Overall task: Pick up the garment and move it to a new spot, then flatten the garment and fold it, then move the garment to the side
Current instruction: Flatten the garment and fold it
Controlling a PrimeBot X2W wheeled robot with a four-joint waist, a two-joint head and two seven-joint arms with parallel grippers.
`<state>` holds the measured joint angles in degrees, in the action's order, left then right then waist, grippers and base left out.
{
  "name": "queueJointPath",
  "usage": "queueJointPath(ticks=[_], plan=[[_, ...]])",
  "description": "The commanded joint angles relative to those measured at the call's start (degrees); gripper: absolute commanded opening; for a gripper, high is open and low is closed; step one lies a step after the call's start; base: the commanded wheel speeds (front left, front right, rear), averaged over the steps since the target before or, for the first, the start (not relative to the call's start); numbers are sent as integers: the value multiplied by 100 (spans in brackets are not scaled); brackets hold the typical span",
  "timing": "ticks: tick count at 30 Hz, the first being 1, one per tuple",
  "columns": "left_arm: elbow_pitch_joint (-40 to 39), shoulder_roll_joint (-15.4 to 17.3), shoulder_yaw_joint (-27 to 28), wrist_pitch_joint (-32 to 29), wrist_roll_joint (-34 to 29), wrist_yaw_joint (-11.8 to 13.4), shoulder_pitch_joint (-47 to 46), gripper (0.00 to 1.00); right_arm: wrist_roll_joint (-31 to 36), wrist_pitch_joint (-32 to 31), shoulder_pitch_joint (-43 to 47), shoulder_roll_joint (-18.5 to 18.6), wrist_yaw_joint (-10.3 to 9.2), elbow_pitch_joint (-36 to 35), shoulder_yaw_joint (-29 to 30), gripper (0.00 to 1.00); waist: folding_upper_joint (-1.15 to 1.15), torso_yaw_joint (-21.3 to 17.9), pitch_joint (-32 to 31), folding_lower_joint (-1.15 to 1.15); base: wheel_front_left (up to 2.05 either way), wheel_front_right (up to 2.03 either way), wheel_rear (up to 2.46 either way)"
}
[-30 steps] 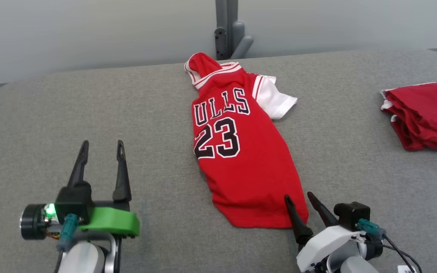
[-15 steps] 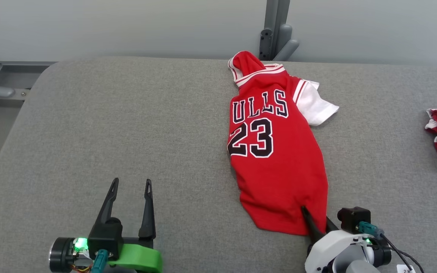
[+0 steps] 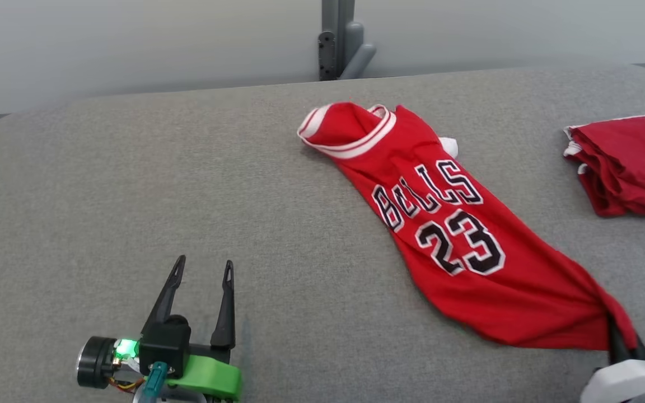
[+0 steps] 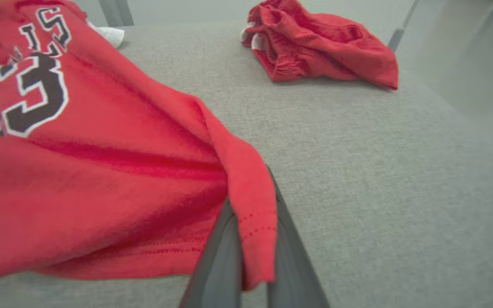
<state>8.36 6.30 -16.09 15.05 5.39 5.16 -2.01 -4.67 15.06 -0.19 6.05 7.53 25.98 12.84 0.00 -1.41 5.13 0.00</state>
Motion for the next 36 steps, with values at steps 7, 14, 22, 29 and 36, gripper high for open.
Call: queueJointPath(ticks=[7,14,22,29,36], plan=[[349,271,-197,12,-373,-409,-447,100,1085,15,-346,-216,-5,-298,1616,65,0,-708,206,0,0,0,0],[1330,669,-1142,12,-1093,-1037,-1326,100,959,15,-618,-307,-6,-864,897,100,0,-955,405,0,0,0,0],[2889,606,-1515,11,-1279,-1062,-2569,100,169,15,-474,-310,-7,-1858,-158,100,0,-1421,708,0,0,0,0],[3684,595,-1695,4,-1249,-1051,-3185,100,-154,15,-540,-313,-7,-1944,-483,100,0,-1748,922,0,0,0,0],[4123,578,-1806,5,-1143,-1021,-3565,100,-428,15,-583,-312,-7,-1881,-517,100,0,-1963,1047,0,0,0,0]])
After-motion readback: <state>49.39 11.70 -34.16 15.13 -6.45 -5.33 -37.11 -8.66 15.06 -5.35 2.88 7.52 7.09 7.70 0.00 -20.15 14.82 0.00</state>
